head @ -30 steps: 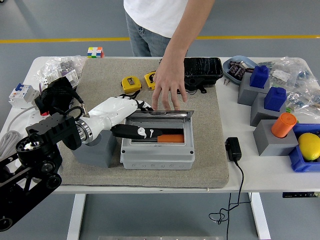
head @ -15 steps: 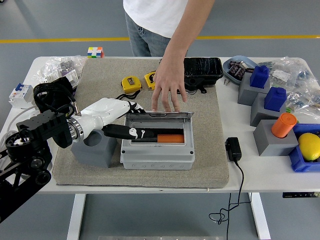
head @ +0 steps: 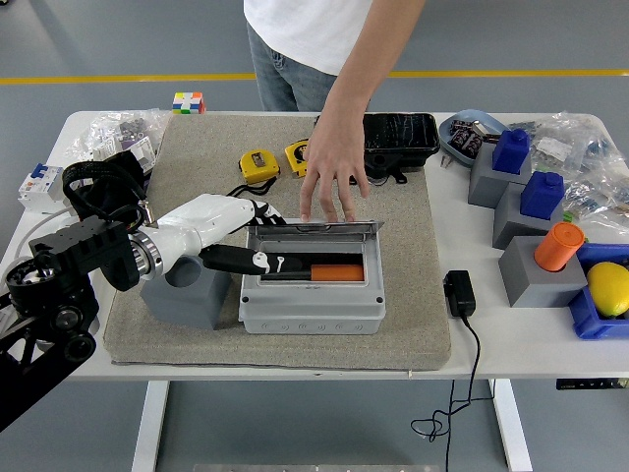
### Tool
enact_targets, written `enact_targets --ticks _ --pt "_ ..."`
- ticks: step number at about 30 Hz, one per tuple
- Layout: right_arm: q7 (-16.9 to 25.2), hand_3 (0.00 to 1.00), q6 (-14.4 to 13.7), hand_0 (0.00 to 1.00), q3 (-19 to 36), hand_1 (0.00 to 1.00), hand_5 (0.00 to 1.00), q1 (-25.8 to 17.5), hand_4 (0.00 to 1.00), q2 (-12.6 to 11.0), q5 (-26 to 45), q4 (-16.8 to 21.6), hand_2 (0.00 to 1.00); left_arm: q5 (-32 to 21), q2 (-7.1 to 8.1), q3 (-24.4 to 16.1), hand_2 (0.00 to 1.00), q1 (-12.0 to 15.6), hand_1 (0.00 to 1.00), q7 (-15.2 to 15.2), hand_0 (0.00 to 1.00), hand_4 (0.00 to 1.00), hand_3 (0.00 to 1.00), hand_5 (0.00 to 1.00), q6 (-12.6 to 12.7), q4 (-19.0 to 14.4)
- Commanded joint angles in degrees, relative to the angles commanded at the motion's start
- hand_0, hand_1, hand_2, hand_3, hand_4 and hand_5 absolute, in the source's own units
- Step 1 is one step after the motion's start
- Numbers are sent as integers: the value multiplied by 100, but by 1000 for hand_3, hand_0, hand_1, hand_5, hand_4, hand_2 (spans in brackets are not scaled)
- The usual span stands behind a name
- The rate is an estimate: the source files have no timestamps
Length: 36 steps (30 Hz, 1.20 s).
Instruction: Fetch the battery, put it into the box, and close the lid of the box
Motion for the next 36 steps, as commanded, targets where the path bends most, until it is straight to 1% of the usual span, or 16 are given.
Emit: enact_targets --ticks 2,3,8,9,22,25,26,27,28,29,32,33,35,36 --pt "-3 816 -1 821 10 794 998 -1 998 -2 -3 0 775 -88 7 32 697 1 772 -20 850 998 472 998 -7 0" --pt "-6 815 -3 821 21 794 998 0 998 -8 -10 0 775 -140 24 60 699 -12 786 -42 875 998 479 998 3 0" --pt "-5 815 -4 821 38 794 998 12 998 -21 -17 0 775 -214 78 120 699 -87 786 -93 875 998 479 998 25 0" --pt "-1 815 -4 821 35 794 998 17 998 -22 -9 0 776 -213 77 126 701 -94 792 -95 897 998 476 998 18 0" --pt "-5 815 -7 821 110 793 998 15 998 -22 -39 0 775 -293 61 260 702 -14 795 -53 915 998 479 998 -181 0" --pt "3 815 -5 821 106 793 998 26 998 -26 -31 0 775 -229 47 211 702 -12 795 -100 915 998 479 998 -90 0" --pt "3 815 -5 821 115 793 998 28 998 -22 -38 0 775 -198 23 166 702 -9 795 -160 915 998 479 998 4 0" --pt "3 815 -5 821 119 793 998 29 998 -18 -42 0 775 -160 0 123 714 -4 798 -235 897 998 563 998 126 0" --pt "4 815 -4 821 119 793 998 30 998 -13 -44 0 775 -73 -41 41 714 6 798 -348 897 998 563 998 281 0" --pt "5 815 -4 821 117 793 998 30 998 -10 -43 0 775 -6 -68 -13 714 12 798 -403 897 998 563 998 365 0" --pt "4 815 -2 821 117 793 998 30 998 13 -54 0 775 232 -291 -354 714 46 798 -598 897 998 563 998 555 0" --pt "6 815 -1 821 111 793 998 30 998 20 -52 0 775 263 -344 -430 719 60 796 -641 855 998 598 998 590 2" --pt "9 815 2 821 79 793 998 19 998 49 -32 0 775 348 -564 -688 719 106 796 -840 855 998 598 998 746 121" --pt "6 815 3 821 76 793 998 18 998 60 -38 0 775 381 -637 -767 719 119 796 -897 855 998 598 998 784 173"
